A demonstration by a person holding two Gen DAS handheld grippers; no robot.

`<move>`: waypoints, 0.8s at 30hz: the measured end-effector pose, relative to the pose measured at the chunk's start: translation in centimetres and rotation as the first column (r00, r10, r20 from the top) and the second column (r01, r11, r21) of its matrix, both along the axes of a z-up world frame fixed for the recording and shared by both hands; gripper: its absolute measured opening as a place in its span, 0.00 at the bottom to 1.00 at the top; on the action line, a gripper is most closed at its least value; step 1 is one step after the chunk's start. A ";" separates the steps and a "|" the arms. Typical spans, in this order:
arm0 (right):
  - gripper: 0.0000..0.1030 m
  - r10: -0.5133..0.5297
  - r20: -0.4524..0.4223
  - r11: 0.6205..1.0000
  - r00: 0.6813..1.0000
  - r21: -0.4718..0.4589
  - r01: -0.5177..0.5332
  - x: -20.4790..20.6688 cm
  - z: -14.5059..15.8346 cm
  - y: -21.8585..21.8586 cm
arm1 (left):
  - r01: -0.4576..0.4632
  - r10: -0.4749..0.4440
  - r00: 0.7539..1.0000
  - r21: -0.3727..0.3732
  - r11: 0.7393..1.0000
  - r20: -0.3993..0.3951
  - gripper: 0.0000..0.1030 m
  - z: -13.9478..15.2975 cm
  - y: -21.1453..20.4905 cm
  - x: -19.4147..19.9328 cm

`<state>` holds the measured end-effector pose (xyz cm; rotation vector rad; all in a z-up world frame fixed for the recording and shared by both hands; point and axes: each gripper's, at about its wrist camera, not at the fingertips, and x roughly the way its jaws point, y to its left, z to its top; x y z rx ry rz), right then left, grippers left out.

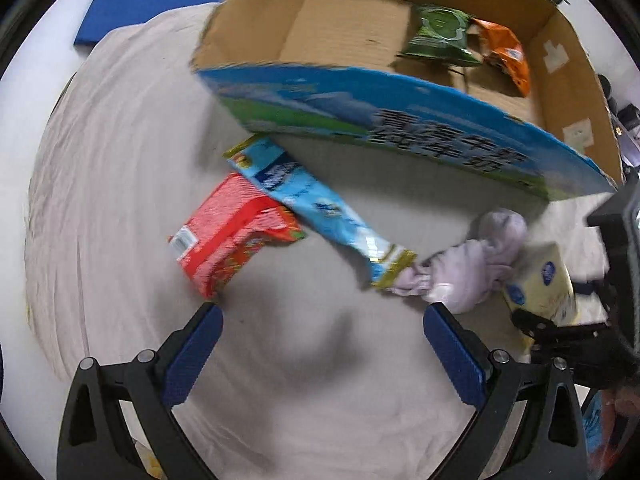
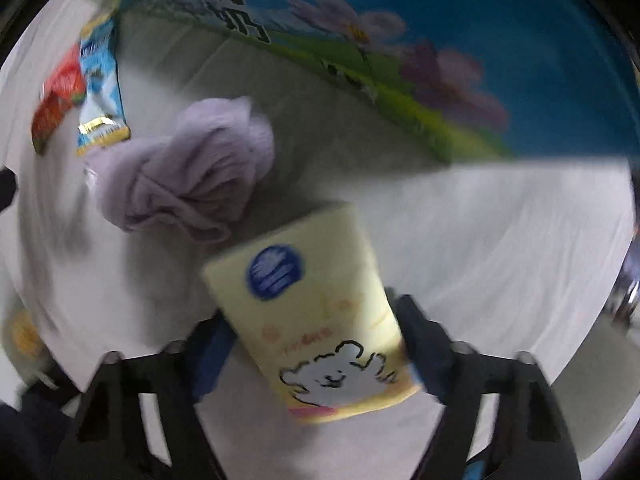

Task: Organize soft objects
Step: 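Lower the right tool to the yellow Vinda tissue pack and grasp it, then grasp the red snack bag with the left tool while the right tool lifts the tissue pack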

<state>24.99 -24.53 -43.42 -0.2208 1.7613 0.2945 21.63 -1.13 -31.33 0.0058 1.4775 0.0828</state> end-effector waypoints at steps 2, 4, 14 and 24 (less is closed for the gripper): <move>0.66 -0.230 -0.116 0.971 0.966 0.032 0.235 -0.9 -0.4 -1.6 | -0.012 0.012 1.000 -0.003 1.000 -0.009 1.00 -0.1 1.4 0.1; 0.66 -0.411 -0.205 0.897 0.888 0.081 0.434 -1.8 -0.9 -2.9 | -0.022 0.022 1.000 -0.012 1.000 -0.018 1.00 -0.3 3.2 0.3; 0.79 -0.588 -0.146 0.797 0.796 0.066 0.601 -3.8 -0.3 -2.5 | 0.175 -0.174 0.979 -0.007 0.985 -0.103 1.00 -4.2 8.7 4.7; 0.75 -0.535 -0.092 0.844 0.840 -0.017 0.536 -3.7 0.9 -1.6 | 0.294 -0.315 0.923 -0.120 0.948 -0.222 0.58 -10.4 8.9 6.8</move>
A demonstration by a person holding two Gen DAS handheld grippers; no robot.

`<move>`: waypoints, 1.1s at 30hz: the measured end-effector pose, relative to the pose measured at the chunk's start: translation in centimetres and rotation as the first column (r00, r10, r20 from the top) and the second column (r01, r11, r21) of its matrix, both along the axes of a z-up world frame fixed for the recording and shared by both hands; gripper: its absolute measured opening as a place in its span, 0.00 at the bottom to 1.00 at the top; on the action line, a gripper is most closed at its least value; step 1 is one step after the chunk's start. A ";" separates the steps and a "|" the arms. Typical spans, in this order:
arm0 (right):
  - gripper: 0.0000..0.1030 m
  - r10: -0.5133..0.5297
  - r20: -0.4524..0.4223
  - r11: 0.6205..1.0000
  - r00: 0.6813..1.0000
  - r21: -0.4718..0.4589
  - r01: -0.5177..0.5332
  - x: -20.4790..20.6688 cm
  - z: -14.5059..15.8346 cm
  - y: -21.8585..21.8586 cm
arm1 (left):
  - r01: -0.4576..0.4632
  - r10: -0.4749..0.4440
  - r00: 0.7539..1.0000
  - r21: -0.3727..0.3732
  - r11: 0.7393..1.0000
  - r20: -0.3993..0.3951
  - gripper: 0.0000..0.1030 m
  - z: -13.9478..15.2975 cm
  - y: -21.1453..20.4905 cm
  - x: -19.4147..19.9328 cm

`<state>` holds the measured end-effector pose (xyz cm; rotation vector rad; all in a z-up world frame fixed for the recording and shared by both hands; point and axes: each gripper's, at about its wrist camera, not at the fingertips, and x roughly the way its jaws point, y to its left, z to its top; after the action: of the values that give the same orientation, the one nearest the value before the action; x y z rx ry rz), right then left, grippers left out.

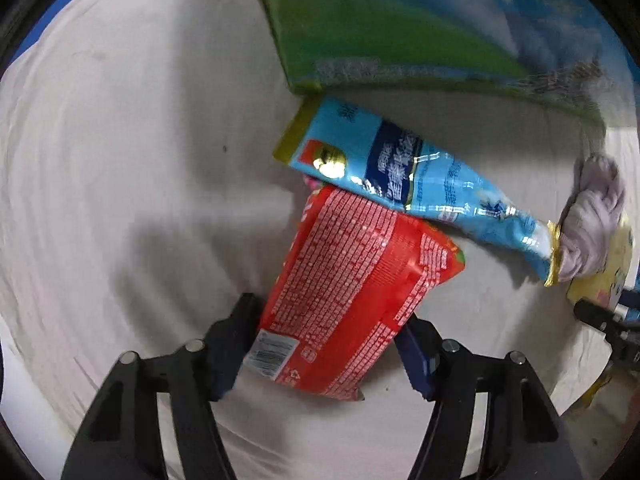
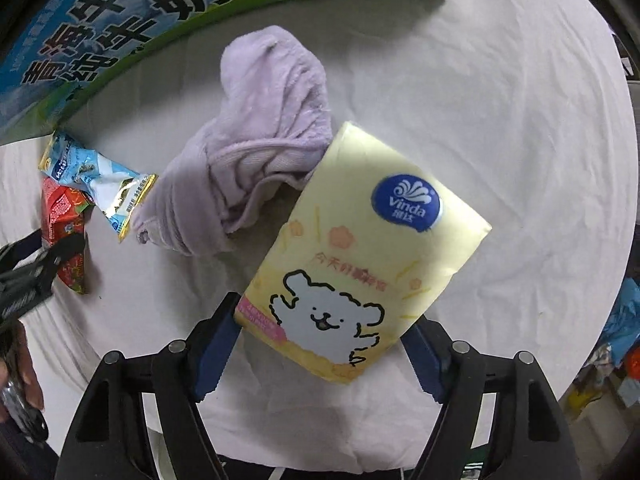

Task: Organize soft objects
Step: 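Grasp the red snack bag with the left tool while the right tool lifts the tissue pack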

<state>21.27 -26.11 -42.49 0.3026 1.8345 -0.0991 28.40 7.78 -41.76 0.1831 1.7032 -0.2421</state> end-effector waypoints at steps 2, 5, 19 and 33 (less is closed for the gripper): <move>0.74 -0.001 0.002 1.000 1.000 0.004 0.001 -0.9 0.7 0.4 | -0.077 0.076 0.997 -0.038 0.996 -0.027 0.53 -0.2 1.2 0.2; 0.71 -0.001 -0.007 1.000 1.000 0.013 0.001 -3.2 0.3 0.7 | -0.202 0.200 0.978 -0.033 0.979 -0.058 0.49 -0.4 2.2 -1.6; 0.78 -0.199 0.028 0.978 0.980 0.074 0.196 -5.5 1.7 -7.4 | -0.232 0.233 0.972 0.007 0.973 -0.023 0.47 -2.4 -1.3 -5.0; 0.65 0.052 -0.027 0.998 0.998 0.022 -0.052 -10.1 1.9 -4.7 | -0.178 0.178 0.984 0.013 0.984 -0.030 0.44 -2.9 -7.0 -7.4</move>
<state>11.21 -30.76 -40.54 0.2694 1.8708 -0.0476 20.96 0.81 -44.67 0.0338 1.7405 -0.1042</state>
